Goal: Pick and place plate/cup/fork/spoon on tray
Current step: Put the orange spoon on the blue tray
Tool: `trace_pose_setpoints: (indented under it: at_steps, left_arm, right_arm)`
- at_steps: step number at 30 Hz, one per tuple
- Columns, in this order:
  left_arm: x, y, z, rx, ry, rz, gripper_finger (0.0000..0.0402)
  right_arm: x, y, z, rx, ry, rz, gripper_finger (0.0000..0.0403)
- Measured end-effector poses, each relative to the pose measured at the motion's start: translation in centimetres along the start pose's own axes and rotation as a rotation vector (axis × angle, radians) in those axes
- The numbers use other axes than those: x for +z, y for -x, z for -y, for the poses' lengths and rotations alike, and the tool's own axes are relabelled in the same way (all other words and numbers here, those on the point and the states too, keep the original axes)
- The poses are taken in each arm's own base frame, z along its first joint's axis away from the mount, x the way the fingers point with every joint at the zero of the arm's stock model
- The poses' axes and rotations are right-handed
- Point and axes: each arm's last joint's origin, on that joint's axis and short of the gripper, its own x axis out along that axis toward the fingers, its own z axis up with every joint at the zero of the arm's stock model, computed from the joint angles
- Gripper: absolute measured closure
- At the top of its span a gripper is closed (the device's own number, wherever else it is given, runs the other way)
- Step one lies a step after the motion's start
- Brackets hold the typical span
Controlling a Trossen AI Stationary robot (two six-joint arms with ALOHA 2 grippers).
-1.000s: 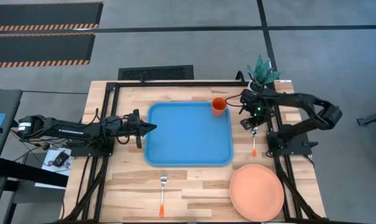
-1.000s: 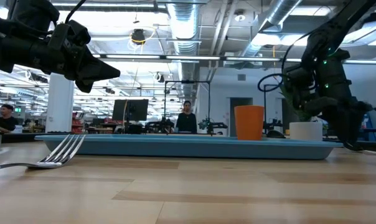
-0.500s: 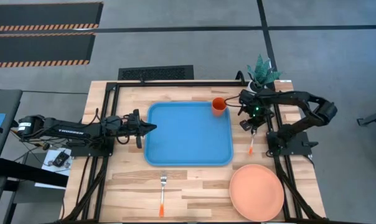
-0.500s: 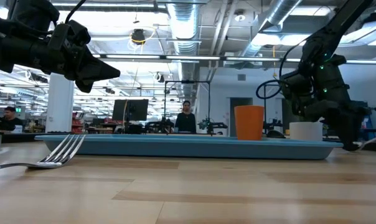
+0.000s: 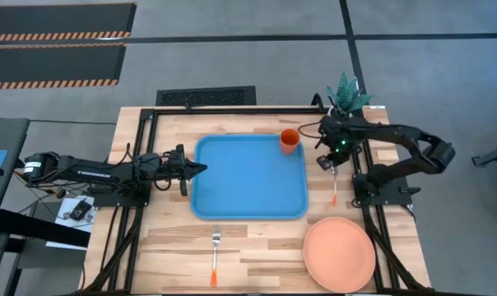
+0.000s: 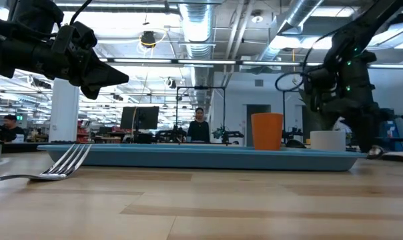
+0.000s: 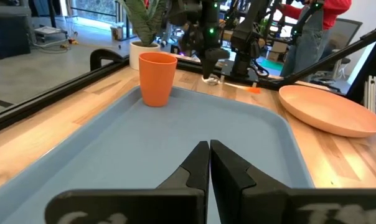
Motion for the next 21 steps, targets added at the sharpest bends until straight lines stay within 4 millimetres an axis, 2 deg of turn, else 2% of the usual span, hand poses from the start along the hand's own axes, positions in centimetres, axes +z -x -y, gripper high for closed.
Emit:
trace_pose_setpoints:
  at_steps: [7,12,17,21]
  left_arm:
    - [0.0,0.0,0.0,-0.009,0.000,-0.002,0.0400]
    - [-0.1,0.0,0.3,-0.088,0.001,-0.019,0.0400]
    - [-0.2,0.1,0.7,-0.233,-0.031,-0.048,0.0400]
    - [-0.3,0.2,1.3,-0.270,-0.067,-0.043,0.0400]
  right_arm:
    - [-1.0,2.6,0.1,0.047,-0.038,0.209,0.0399]
    - [-2.4,4.9,-0.1,0.066,-0.063,0.426,0.0400]
    - [-4.8,7.0,-1.4,0.165,-0.044,0.627,0.0400]
    - [-6.8,7.9,-2.9,0.295,0.010,0.756,0.0400]
